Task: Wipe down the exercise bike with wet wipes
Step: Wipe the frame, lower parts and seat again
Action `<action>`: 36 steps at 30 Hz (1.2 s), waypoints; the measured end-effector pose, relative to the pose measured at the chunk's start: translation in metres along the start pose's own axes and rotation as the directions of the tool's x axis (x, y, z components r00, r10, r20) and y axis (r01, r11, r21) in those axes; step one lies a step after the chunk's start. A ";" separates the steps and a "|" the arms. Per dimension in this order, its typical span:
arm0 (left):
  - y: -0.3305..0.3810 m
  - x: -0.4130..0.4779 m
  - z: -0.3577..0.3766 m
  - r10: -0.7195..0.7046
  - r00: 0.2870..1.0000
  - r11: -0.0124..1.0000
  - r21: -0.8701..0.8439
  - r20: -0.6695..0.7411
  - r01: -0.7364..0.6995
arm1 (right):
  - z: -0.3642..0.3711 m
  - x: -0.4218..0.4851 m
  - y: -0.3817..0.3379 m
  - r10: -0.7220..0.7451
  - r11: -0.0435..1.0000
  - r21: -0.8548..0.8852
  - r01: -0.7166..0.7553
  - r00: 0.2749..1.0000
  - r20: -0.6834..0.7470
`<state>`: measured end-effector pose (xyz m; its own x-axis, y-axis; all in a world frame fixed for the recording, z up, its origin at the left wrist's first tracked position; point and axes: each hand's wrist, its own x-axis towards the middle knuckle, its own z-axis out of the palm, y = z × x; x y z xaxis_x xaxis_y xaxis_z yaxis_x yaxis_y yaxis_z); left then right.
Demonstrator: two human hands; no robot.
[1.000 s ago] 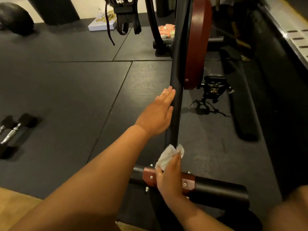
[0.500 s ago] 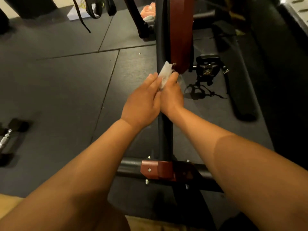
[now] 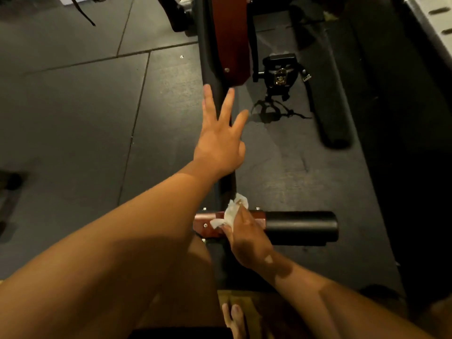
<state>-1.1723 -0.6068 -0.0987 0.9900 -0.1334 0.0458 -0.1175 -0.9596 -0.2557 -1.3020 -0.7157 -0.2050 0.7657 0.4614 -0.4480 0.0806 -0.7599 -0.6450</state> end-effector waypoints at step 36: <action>0.037 -0.045 0.060 0.101 0.994 0.994 0.050 -0.042 -0.099 | -0.038 0.036 0.105 -0.126 0.773 -0.587 0.242 0.965 0.232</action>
<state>-1.2160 -0.6212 -0.1682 0.9688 -0.2403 0.0601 -0.2111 -0.9279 -0.3072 -1.2416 -0.7964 -0.2651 0.5802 0.6468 -0.4949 0.6221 -0.7442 -0.2433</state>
